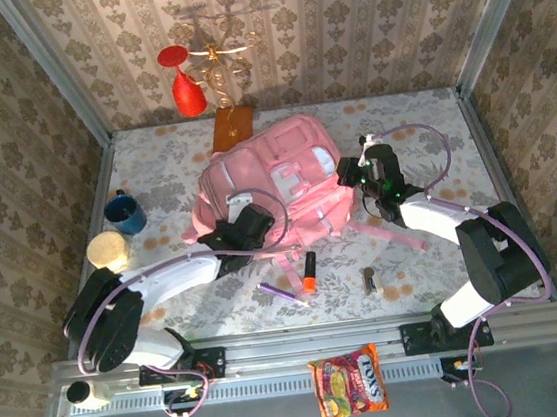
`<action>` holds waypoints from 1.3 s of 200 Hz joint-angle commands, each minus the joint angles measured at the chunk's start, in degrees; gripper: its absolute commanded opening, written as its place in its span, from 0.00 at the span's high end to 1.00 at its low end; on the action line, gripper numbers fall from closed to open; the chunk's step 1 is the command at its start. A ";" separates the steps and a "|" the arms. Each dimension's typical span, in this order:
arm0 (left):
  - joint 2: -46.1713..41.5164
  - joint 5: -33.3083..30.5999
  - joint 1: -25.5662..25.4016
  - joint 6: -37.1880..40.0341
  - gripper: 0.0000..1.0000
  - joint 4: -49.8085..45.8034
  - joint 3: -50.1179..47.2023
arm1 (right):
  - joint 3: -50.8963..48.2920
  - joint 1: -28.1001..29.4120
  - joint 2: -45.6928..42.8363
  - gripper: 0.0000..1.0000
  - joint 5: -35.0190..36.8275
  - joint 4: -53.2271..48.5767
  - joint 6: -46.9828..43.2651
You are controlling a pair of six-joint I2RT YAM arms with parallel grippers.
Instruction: Pack the student bag
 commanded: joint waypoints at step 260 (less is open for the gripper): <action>-8.43 36.87 17.98 9.91 1.00 4.35 -6.68 | 13.27 -6.37 8.41 1.00 15.85 -16.37 -9.43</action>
